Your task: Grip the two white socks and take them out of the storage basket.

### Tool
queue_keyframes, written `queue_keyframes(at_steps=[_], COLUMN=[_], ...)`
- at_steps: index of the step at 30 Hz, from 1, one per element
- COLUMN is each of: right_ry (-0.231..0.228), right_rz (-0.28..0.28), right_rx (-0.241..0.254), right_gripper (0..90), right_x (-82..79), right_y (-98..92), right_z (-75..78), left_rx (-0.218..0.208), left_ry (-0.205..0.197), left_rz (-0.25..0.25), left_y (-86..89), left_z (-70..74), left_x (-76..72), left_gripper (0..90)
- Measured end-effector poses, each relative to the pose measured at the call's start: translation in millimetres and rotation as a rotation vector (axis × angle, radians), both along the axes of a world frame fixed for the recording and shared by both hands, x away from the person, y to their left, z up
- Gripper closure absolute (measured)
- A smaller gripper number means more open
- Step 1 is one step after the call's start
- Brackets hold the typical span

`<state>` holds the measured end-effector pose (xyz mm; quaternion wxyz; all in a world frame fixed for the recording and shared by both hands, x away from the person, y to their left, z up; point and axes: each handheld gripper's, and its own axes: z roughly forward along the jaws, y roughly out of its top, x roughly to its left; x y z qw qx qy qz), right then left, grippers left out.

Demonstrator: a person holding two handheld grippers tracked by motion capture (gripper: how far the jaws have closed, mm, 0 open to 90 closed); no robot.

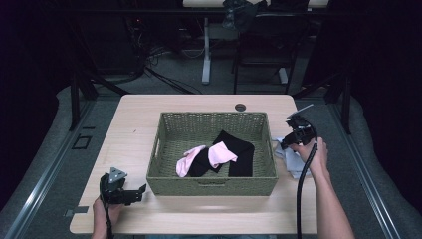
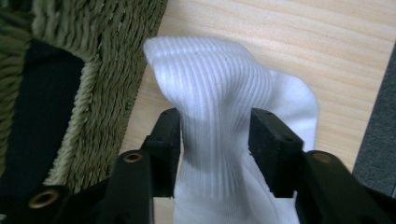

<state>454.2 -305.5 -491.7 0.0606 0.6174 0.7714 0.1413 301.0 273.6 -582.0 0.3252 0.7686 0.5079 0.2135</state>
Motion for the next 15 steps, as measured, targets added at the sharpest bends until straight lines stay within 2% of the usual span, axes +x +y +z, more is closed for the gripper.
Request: queue_keyframes(at_steps=[2,3,6,8,15], right_ry=[-0.010,-0.037,-0.069,-0.101,-0.165], right_rz=[0.004,-0.015,-0.013,-0.008,0.021], right_rx=[0.000,0.002,0.008,0.021,0.047], right_gripper=[45.3,42.9,36.1,32.6,21.9], right_x=[-4.1,-7.0,-16.0,-25.8,-58.5], right_y=[-0.8,-0.9,-5.4,-8.6,-14.2], right_z=[2.9,4.0,12.3,18.6,28.7], left_rx=[0.001,0.001,0.001,0.000,0.000], left_ry=[0.001,0.000,0.000,0.001,0.000], left_rz=[-0.001,-0.002,-0.002,-0.001,0.001], left_y=[-0.1,-0.1,-0.1,-0.1,-1.0], left_z=[0.0,0.1,0.2,0.0,-0.1], left_x=[0.0,0.0,0.0,0.1,0.2], left_gripper=[0.1,0.1,0.1,0.1,0.1])
